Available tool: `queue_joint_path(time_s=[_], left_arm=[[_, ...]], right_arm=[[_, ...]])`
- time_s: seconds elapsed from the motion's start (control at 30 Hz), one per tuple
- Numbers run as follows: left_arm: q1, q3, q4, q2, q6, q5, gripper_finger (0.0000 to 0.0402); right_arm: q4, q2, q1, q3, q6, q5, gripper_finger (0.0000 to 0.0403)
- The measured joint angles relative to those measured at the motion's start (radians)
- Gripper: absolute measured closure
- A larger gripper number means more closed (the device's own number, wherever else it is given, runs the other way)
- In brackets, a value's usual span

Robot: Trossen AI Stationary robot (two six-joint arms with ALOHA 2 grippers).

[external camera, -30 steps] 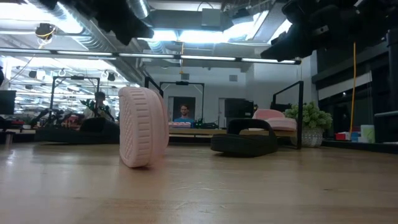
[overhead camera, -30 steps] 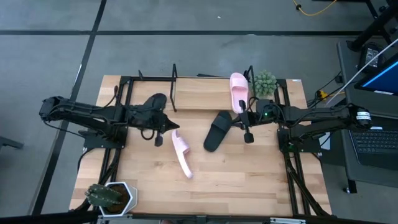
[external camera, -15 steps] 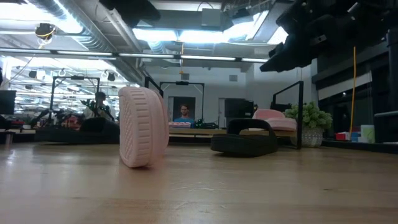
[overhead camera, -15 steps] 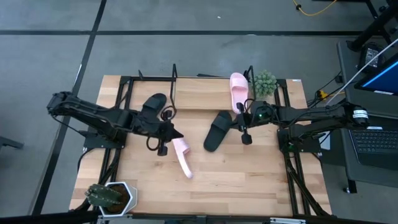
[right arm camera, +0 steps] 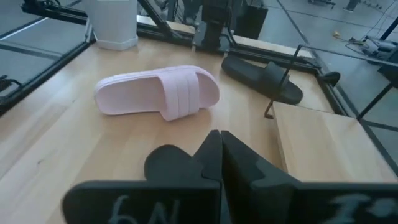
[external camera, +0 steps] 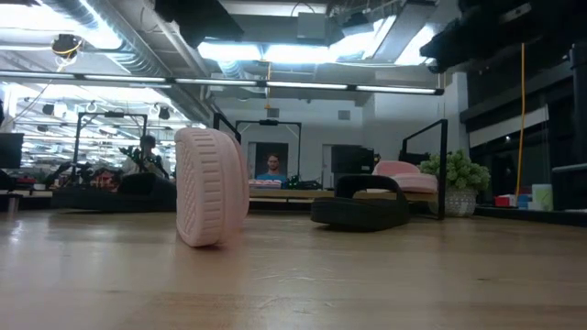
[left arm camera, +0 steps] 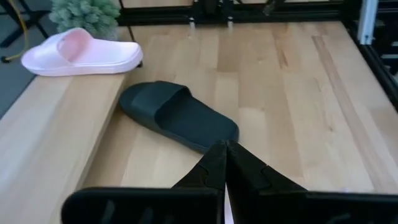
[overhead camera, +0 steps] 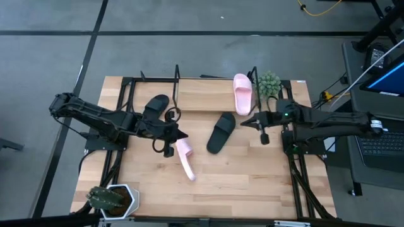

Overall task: Pick and place slides into the shelf
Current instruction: Put the pink slipper on the shelf

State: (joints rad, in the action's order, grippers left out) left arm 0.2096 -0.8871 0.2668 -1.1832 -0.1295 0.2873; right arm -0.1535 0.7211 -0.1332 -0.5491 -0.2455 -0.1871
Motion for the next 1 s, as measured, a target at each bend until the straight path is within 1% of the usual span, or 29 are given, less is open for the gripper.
queue_joint_path(time_s=[0.1, 0.17, 0.3, 0.47, 0.6, 0.73, 0.87, 1.0], left_arm=[[0.0, 0.0, -0.027, -0.028, 0.0, 0.015, 0.0402], [0.0, -0.01, -0.038, -0.05, 0.0, 0.01, 0.0402], [0.001, -0.081, 0.034, -0.11, -0.011, 0.009, 0.0402], [0.014, -0.254, 0.219, -0.205, -0.088, 0.011, 0.0402], [0.039, -0.403, 0.351, -0.298, -0.157, 0.025, 0.0402], [0.062, -0.581, 0.563, -0.414, -0.269, 0.026, 0.0402], [0.085, -0.766, 0.773, -0.531, -0.383, 0.04, 0.0402], [0.108, -0.901, 0.89, -0.628, -0.441, 0.044, 0.0402]], right_arm=[[-0.046, -0.057, 0.001, 0.001, 0.0, 0.0, 0.04], [-0.025, -0.092, 0.001, 0.035, 0.003, 0.0, 0.04], [0.107, -0.158, 0.001, 0.172, 0.068, -0.001, 0.0401], [0.221, -0.218, 0.002, 0.279, 0.166, -0.003, 0.0395], [0.224, -0.247, 0.003, 0.314, 0.202, -0.035, 0.0393], [0.219, -0.249, 0.003, 0.338, 0.211, -0.069, 0.0398], [0.219, -0.249, 0.003, 0.369, 0.21, -0.07, 0.0396], [0.232, -0.249, 0.003, 0.376, 0.216, -0.07, 0.0391]])
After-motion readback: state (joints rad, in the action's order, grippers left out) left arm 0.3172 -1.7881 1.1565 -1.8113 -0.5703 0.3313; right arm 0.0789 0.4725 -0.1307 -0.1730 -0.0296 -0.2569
